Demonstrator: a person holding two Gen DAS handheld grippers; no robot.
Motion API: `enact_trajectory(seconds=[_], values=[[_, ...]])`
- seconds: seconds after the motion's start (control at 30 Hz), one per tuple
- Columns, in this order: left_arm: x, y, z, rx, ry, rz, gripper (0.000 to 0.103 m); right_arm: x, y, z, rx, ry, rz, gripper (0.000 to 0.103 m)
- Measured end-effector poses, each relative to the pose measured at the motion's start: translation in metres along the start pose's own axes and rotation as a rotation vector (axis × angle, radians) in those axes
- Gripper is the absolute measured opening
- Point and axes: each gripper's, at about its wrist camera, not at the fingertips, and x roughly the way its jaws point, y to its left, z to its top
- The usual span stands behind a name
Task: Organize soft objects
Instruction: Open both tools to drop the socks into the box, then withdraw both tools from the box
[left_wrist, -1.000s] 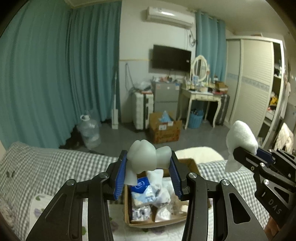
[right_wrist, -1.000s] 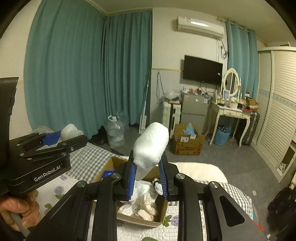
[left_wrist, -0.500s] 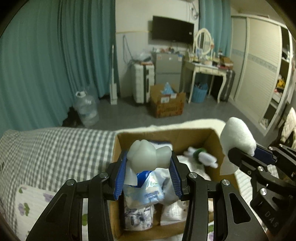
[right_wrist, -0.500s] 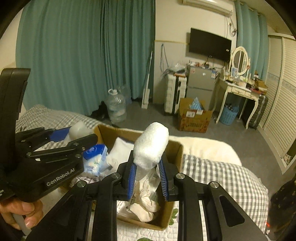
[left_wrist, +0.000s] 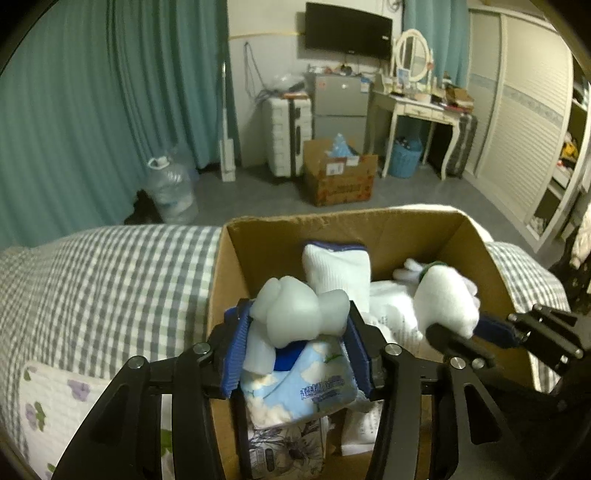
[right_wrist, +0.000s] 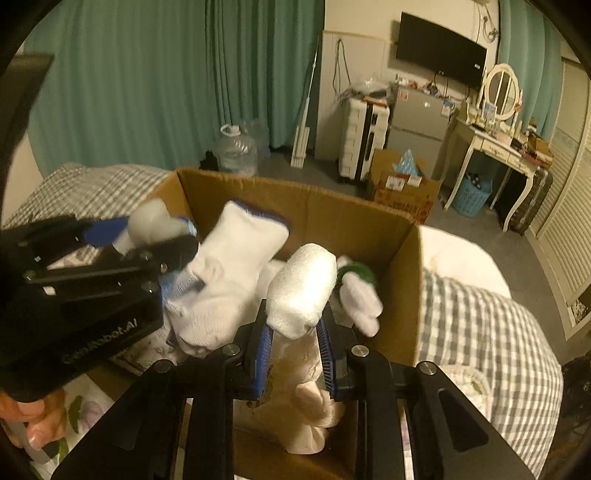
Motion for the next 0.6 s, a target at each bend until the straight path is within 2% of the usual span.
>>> enact_trajectory(seconds=[0.13, 0.3, 0.5, 0.6], values=[[-0.001, -0.001, 0.002, -0.003, 0.010, -0.007, 0.060, 0.006, 0.002, -0.006, 0.008, 0.002, 0.007, 0.024], [-0.005, 0.004, 0.009, -0.010, 0.013, -0.031, 0.062, -0.011, 0.001, -0.003, 0.011, -0.016, 0.007, 0.030], [-0.058, 0.009, 0.023, -0.022, -0.117, -0.055, 0.084, -0.048, 0.000, 0.006, 0.018, -0.077, 0.002, 0.048], [-0.086, 0.010, 0.032, -0.026, -0.175, -0.043, 0.090, -0.073, 0.001, 0.013, 0.018, -0.114, -0.011, 0.050]])
